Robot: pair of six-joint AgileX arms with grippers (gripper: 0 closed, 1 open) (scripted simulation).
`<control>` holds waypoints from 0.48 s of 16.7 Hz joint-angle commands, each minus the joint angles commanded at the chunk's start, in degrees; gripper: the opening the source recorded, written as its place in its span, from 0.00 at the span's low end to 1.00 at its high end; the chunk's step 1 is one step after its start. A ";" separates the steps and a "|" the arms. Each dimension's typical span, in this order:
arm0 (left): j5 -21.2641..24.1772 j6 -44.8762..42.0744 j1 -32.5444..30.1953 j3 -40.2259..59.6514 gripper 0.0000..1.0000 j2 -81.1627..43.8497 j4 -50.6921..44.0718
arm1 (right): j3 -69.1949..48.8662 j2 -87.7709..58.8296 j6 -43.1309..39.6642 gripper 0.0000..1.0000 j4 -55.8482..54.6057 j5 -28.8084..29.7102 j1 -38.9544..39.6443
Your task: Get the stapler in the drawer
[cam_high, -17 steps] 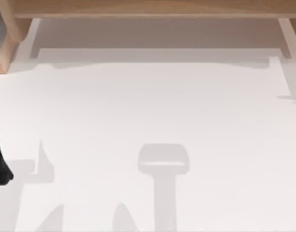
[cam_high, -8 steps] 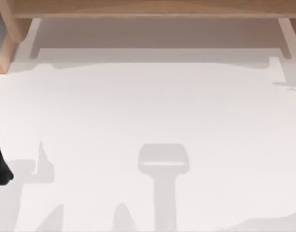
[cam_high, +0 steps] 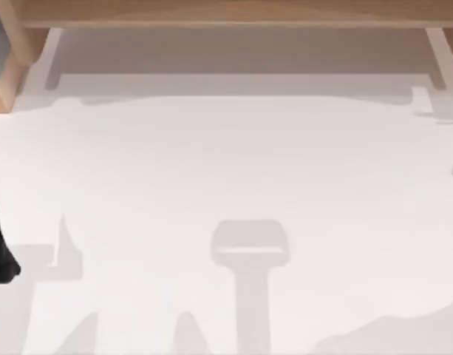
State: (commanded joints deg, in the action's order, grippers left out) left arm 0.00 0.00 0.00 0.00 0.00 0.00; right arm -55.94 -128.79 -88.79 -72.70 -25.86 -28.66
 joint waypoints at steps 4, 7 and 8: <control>0.00 0.00 0.00 0.00 1.00 0.00 0.00 | -6.78 -3.00 0.10 0.00 3.43 1.64 1.36; 0.00 0.00 0.00 0.00 1.00 0.00 0.00 | -14.00 -6.05 0.02 0.00 7.25 3.18 2.96; 0.00 0.00 0.00 0.00 1.00 0.00 0.00 | -15.27 -6.75 -0.05 0.00 8.23 3.53 3.35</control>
State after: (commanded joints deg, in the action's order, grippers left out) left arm 0.00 0.00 0.00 0.00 0.00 0.00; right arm -71.21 -135.55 -88.84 -64.47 -22.33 -25.31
